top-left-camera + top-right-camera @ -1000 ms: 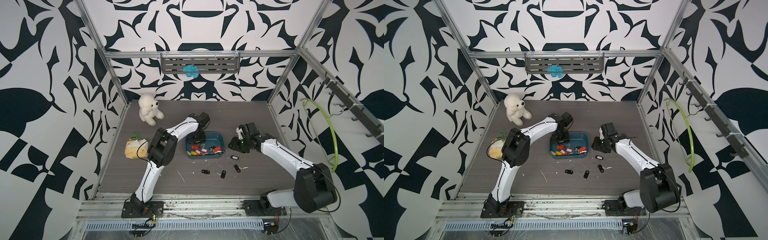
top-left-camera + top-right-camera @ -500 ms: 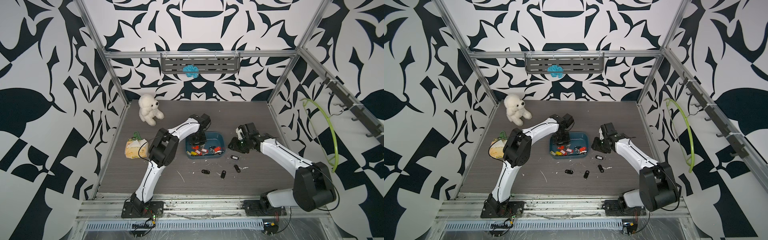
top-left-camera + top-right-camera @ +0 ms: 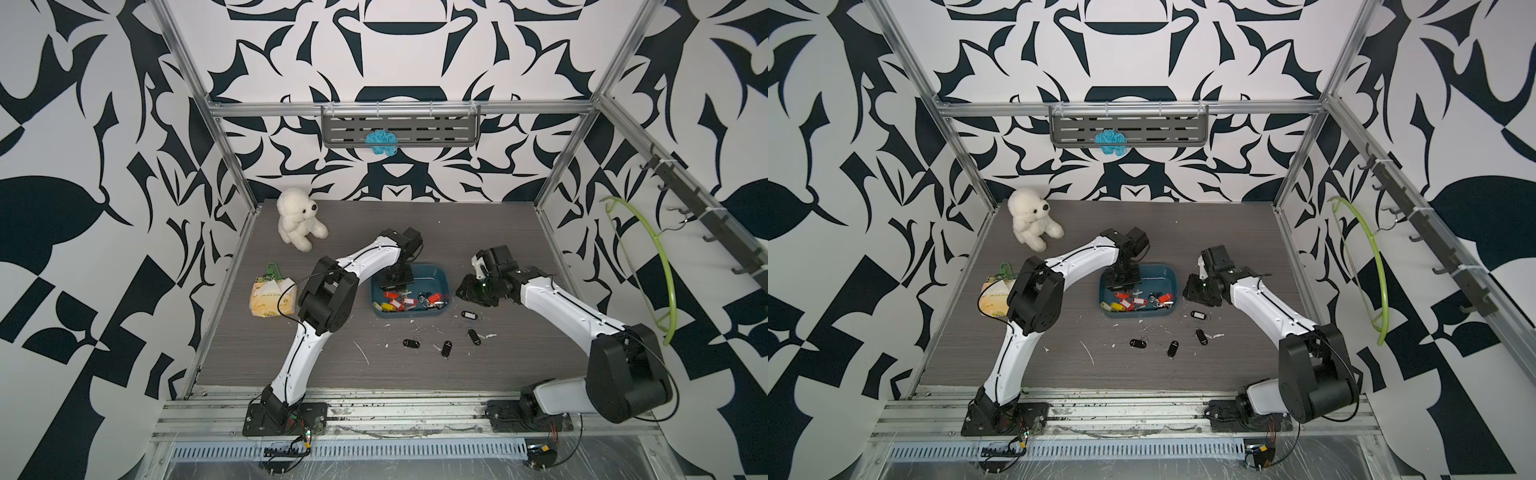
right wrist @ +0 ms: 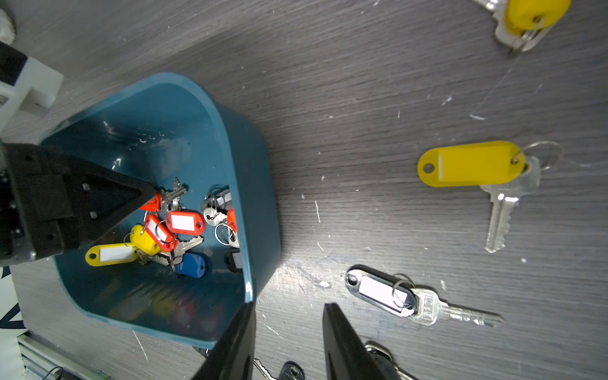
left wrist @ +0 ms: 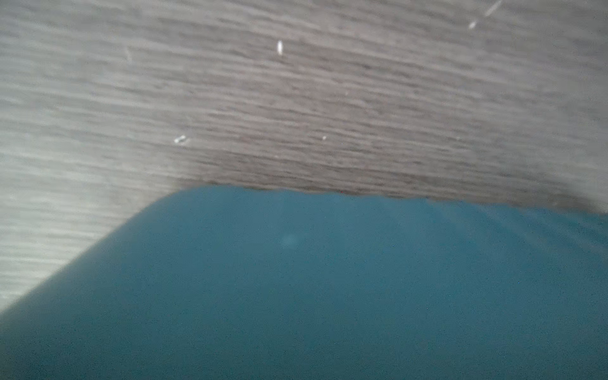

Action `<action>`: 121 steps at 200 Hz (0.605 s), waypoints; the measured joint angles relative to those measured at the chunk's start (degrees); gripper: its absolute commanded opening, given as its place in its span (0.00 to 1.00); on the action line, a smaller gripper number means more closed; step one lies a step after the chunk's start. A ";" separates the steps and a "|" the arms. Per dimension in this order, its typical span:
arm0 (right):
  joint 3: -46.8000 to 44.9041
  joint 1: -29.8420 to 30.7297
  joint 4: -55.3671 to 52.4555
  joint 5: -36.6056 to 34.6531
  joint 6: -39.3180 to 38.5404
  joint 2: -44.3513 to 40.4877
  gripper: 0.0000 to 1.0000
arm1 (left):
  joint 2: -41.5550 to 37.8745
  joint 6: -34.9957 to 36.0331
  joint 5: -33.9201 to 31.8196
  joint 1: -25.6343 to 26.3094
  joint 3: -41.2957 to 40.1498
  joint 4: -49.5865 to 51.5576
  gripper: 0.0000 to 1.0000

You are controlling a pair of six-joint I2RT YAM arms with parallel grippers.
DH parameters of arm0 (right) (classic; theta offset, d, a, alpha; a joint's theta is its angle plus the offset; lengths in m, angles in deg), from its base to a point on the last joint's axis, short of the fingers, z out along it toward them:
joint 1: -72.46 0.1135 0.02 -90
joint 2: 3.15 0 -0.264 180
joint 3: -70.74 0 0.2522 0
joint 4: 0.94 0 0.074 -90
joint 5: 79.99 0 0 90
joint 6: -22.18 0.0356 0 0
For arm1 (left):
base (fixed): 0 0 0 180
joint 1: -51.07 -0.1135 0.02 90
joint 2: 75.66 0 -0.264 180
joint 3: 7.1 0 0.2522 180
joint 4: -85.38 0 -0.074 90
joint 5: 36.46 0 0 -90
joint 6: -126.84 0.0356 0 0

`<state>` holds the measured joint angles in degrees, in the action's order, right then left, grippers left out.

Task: Take the keys out of the storage box
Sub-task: Pick up the key from the storage box.

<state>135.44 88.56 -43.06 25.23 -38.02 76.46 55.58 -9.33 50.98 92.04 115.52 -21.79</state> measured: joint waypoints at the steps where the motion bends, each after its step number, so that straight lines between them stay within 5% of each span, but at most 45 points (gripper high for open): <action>1: 0.00 0.00 0.00 0.02 0.00 0.00 0.39 | 0.00 -0.07 -0.02 0.02 0.02 0.00 0.02; 121: 0.00 0.00 -0.04 -0.09 0.02 -0.33 0.37 | -4.76 2.40 -2.38 2.14 3.23 4.57 0.00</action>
<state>135.44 88.56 -43.10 25.15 -37.99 76.13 50.82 -6.92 48.59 94.18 118.75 -17.22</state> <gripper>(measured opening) 0.379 0.047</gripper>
